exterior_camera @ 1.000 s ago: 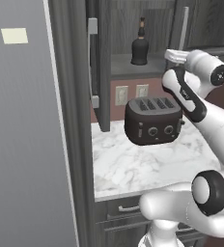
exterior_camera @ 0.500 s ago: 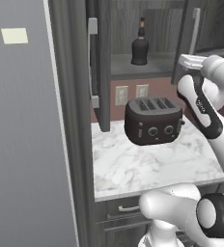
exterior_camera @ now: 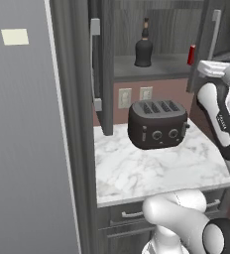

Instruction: Open the cabinet directly in front. Then move the liquor and the mug to the dining counter with the jar on it.

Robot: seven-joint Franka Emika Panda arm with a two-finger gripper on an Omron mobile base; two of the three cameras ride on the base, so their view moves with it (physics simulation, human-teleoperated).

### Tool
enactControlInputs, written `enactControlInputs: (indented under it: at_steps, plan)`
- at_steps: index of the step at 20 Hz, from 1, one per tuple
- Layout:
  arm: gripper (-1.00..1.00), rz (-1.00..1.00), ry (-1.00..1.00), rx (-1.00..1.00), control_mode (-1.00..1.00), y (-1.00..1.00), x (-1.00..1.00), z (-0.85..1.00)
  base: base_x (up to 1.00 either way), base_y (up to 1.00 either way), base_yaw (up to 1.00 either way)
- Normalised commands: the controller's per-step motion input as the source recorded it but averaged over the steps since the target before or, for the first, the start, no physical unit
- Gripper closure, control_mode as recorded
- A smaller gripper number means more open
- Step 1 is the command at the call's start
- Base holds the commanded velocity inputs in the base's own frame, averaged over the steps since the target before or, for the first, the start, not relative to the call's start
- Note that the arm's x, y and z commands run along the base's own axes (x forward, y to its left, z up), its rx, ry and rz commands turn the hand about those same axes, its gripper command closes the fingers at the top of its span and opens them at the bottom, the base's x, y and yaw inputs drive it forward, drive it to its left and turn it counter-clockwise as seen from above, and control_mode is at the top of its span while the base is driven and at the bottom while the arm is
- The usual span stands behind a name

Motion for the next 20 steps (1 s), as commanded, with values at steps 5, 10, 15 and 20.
enactControlInputs:
  at_steps: [5, 10, 15, 20]
  plan:
    - [1.0, 0.0, -0.04, 0.0, -1.0, -1.0, -0.67, 0.07, 0.0, 0.0, 0.0]
    - [1.0, 0.0, -0.04, 0.0, -1.0, -1.0, -0.65, 0.03, 0.0, 0.0, 0.0]
    - [1.0, 0.0, -0.02, 0.0, -1.0, -1.0, -0.58, 0.04, 0.0, 0.0, 0.0]
    - [-1.0, -0.01, 0.0, 0.0, -1.0, -0.81, -0.49, 0.04, 0.0, 0.0, 0.0]
